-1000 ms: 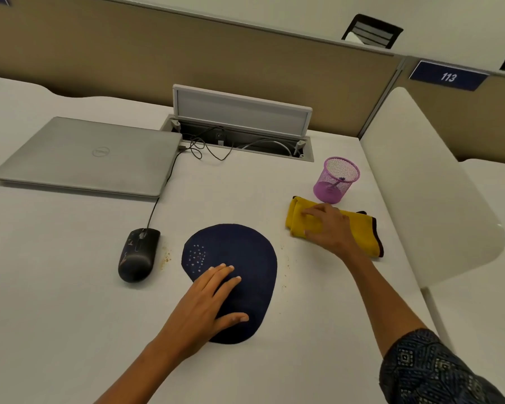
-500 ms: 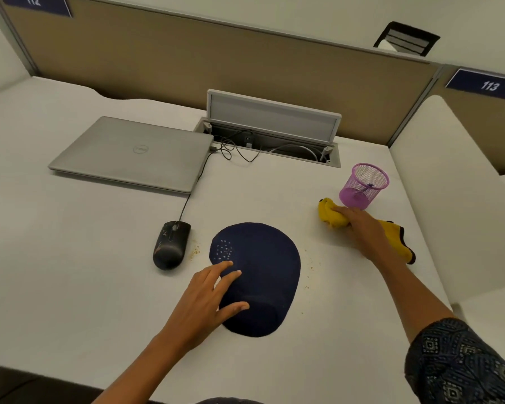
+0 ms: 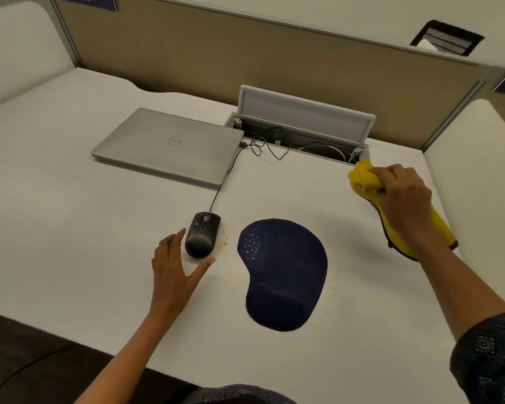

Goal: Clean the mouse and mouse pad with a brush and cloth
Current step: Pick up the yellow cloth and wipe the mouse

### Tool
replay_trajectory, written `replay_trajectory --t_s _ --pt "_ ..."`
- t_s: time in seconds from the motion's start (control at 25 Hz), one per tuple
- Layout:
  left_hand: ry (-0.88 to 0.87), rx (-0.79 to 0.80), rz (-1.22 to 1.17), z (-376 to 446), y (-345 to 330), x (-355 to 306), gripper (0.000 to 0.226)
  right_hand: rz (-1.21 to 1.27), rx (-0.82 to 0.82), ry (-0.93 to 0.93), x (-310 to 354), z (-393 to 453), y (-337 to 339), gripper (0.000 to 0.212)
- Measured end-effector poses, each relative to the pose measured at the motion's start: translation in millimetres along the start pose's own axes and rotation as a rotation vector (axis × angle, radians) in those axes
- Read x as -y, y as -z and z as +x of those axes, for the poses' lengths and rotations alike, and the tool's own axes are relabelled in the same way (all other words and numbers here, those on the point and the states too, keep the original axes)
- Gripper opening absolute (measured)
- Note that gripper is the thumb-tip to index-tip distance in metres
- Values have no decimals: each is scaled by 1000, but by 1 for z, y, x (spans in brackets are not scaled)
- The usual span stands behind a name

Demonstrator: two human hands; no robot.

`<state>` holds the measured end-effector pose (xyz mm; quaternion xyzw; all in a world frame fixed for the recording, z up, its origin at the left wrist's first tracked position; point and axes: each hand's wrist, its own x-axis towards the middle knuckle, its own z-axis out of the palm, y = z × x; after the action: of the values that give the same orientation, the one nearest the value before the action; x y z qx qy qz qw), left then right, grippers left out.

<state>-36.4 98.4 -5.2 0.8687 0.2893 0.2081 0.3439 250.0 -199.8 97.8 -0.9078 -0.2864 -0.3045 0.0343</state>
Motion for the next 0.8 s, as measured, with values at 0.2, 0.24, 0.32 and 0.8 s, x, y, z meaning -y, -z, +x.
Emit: replay_trajectory --t_s 0.2,0.24,0.32,0.8 --pt "197 -11 -15 10 -10 5 85 -43 -89 304 68 41 11 29" --pt "199 -8 -14 12 -12 5 85 -47 -100 355 83 49 13 30" --pt "177 -13 -12 16 -14 4 84 -74 -81 483 113 65 12 35" --pt "105 -113 15 21 -22 19 61 17 439 920 276 56 -52 28"
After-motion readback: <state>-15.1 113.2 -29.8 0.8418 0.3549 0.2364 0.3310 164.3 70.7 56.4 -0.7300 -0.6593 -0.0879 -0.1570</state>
